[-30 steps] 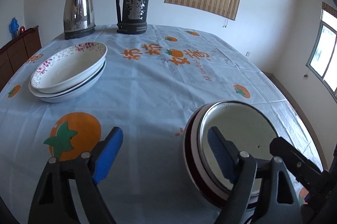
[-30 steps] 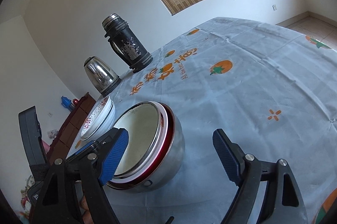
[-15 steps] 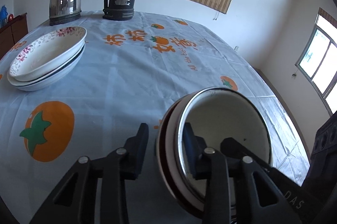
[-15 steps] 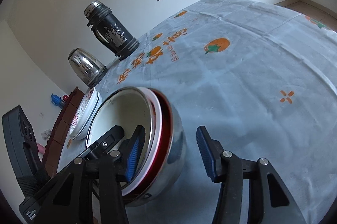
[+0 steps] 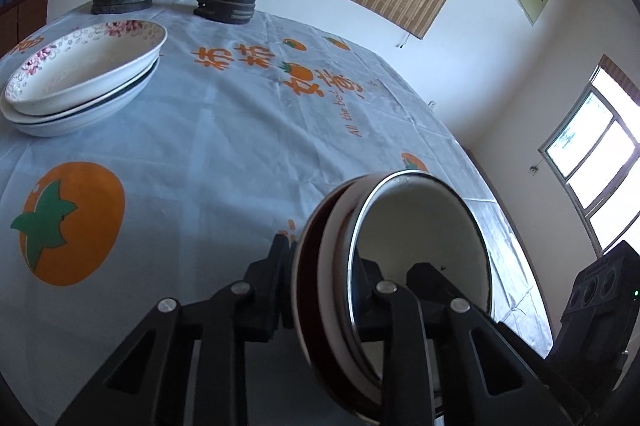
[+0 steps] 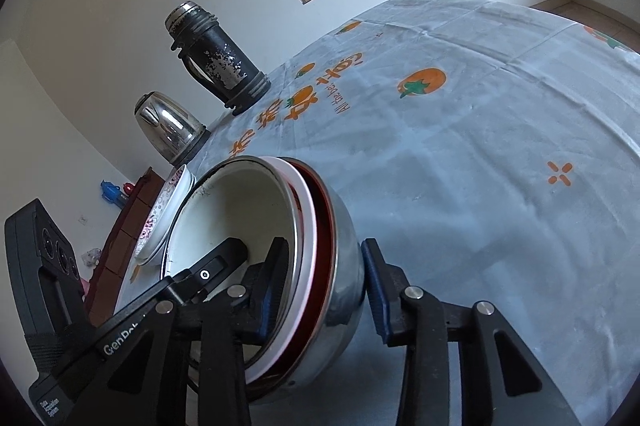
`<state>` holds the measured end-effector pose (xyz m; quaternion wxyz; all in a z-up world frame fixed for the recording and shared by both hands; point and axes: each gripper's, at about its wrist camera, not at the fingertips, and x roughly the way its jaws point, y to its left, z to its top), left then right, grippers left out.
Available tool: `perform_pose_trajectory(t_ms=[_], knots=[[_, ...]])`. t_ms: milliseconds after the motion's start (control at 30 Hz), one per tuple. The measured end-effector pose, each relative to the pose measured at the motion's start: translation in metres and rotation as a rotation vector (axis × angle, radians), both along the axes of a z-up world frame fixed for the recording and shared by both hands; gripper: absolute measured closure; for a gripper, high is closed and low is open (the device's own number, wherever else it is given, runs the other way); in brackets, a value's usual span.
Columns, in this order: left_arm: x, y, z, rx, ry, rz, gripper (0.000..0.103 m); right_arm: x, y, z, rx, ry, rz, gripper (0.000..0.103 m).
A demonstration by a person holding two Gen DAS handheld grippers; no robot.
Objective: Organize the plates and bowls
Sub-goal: 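Close both grippers on the rim of the nested steel bowl, then lift the nested bowls with both grippers and carry toward the plate stack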
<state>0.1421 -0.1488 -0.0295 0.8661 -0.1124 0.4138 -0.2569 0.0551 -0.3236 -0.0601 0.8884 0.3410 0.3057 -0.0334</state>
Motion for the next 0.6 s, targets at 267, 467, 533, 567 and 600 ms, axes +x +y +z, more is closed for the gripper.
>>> perform_pose_trajectory(t_ms=[267, 467, 533, 567, 600], knots=[[-0.0023, -0.0018, 0.0055, 0.022, -0.04, 0.022, 0.071, -0.0029, -0.0002, 0.0022, -0.012, -0.018, -0.011, 0.067], [-0.0038, -0.0037, 0.0076, 0.037, -0.066, 0.012, 0.079, 0.0001, -0.0046, -0.0012, 0.01, 0.007, -0.016, 0.067], [-0.0029, -0.0007, 0.007, 0.019, -0.055, 0.013, 0.079, -0.0006, -0.0022, 0.0, -0.002, 0.02, -0.023, 0.066], [-0.0031, 0.0004, 0.0067, 0.016, -0.049, 0.013, 0.079, -0.0006, -0.0007, 0.0007, -0.005, 0.03, -0.025, 0.066], [-0.0036, 0.0013, 0.0066, 0.018, -0.046, 0.016, 0.079, -0.0008, 0.0002, 0.0013, -0.004, 0.039, -0.026, 0.066]])
